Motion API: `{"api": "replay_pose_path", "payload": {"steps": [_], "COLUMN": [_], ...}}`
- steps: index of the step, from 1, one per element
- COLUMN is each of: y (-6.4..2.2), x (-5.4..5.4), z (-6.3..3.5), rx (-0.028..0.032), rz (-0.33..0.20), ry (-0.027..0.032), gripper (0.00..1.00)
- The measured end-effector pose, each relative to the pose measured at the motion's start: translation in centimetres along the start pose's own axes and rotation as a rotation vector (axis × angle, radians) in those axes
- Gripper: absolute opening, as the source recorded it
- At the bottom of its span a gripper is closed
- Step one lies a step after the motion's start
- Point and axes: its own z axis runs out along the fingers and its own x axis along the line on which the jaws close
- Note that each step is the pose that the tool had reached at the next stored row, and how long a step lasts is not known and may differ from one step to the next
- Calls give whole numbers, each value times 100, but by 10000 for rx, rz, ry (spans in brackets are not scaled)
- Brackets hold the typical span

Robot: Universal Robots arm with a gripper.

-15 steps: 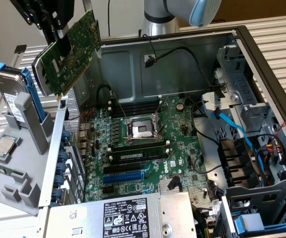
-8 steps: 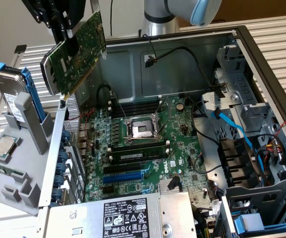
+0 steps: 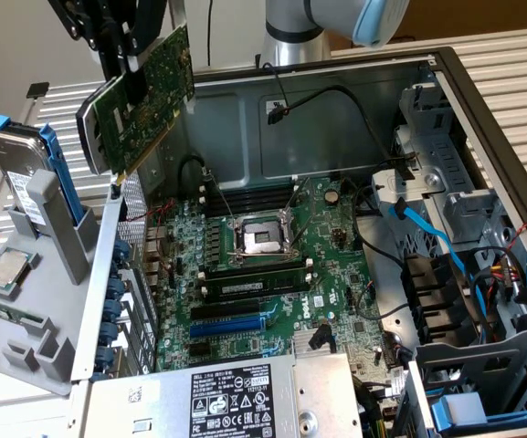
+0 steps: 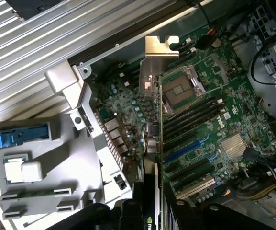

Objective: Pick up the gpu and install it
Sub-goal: 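Pick up the gpu and move the gpu toward the slot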

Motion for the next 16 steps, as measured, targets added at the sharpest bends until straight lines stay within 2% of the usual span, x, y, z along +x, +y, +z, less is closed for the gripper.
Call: {"api": "replay_pose_path", "payload": {"steps": [2, 4, 7, 16], "y": [22, 51, 112, 306], "x": [-40, -93, -202, -555], "z": [0, 0, -2, -19], "rx": [61, 86, 95, 71], "rz": [-4, -7, -8, -9], "ry": [89, 134, 154, 178], "gripper": [27, 27, 27, 27]}}
